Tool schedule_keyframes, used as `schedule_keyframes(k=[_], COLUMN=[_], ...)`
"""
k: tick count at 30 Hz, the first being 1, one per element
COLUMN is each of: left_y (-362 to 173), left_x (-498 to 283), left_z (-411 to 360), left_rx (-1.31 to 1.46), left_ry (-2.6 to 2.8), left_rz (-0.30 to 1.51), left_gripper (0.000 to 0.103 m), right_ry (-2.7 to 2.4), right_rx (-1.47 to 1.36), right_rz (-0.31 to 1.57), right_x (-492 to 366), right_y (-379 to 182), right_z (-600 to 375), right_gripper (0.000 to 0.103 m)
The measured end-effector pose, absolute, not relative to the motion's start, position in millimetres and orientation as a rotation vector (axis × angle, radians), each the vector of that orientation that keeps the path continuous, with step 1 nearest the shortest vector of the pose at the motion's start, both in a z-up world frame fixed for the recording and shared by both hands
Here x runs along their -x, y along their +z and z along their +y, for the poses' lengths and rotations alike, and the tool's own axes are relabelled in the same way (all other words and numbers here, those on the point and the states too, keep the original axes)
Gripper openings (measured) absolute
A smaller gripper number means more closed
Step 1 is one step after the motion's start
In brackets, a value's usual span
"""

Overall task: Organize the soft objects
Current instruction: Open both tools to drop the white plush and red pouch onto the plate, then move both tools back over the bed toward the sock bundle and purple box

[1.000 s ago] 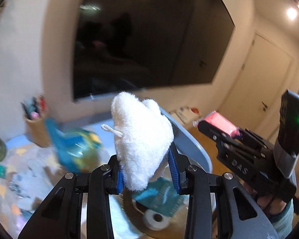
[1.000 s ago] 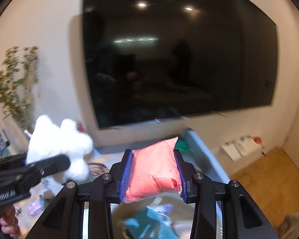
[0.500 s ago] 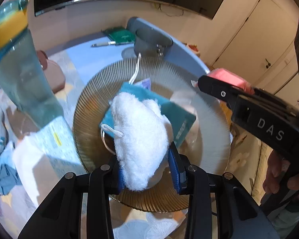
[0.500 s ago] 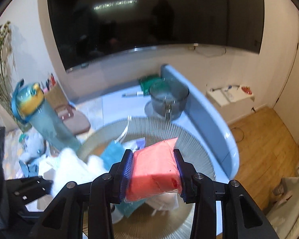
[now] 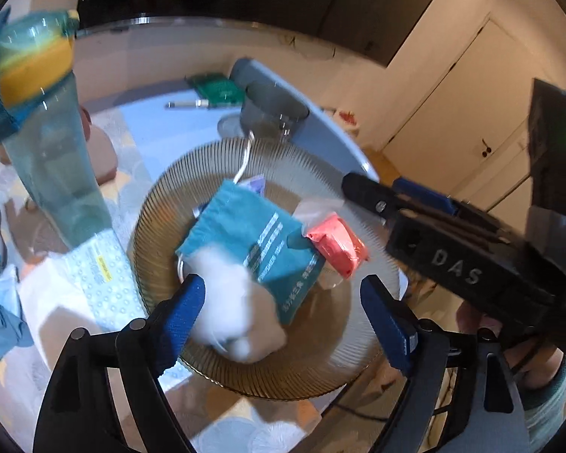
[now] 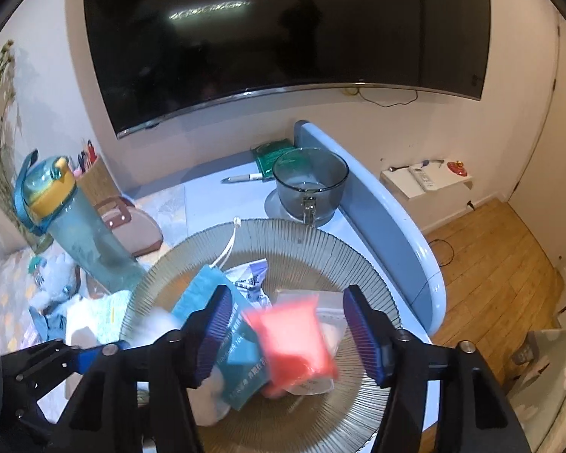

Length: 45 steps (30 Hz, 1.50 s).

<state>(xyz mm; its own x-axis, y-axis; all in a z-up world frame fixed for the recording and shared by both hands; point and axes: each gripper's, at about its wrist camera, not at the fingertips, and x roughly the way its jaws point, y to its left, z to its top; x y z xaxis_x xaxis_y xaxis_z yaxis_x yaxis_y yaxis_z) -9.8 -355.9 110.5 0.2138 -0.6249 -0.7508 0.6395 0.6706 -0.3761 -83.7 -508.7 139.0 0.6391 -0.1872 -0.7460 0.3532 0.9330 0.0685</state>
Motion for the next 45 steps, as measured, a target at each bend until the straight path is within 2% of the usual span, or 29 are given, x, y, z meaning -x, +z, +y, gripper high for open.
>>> schedule_keyframes(k=[9,10,13,19,25,30,34,40,45], left_y=[118,121,130,142,114,77,65,47,23], left_x=[4,5,5,-5,1,9,20,15,9], left_z=[-336,-331,-310,-244,-161,-64,12,63,87], left_rx=[0.017,0.028,0.054,0.114,0.097,0.237,0.288,0.220,0.180], left_ry=[-0.887,-0.896,-0.924,-0.855,-0.677,-0.418,-0.069,0.219,0.270], left_rz=[1.023,1.015,0.972,0.910,0.920,0.967,0.887,0.853,0.904], left_gripper=[0.084,0.084,0.085,0.085,0.086,0.086,0.086,0.086,0.087], right_ry=[-0.294,-0.287,-0.249,-0.133,0.085,0.315,0.465,0.615,0.573], right_rx=[-0.202,-0.202,-0.211,-0.292,-0.238,-0.153,-0.106,-0.117,-0.213], right_rz=[0.783,0.771,0.696,0.559,0.494,0.606,0.731,1.009,1.227], right_x=[84,85,86,81,63,34,11,-27,-50], right_y=[150,151,164,189,210,192,156,78,24], right_z=[-493,-491,-479,-448,-387,-307,-239,-143,-109], right_gripper=[0.061,0.063,0.075,0.077,0.080,0.080,0.080,0.080,0.080])
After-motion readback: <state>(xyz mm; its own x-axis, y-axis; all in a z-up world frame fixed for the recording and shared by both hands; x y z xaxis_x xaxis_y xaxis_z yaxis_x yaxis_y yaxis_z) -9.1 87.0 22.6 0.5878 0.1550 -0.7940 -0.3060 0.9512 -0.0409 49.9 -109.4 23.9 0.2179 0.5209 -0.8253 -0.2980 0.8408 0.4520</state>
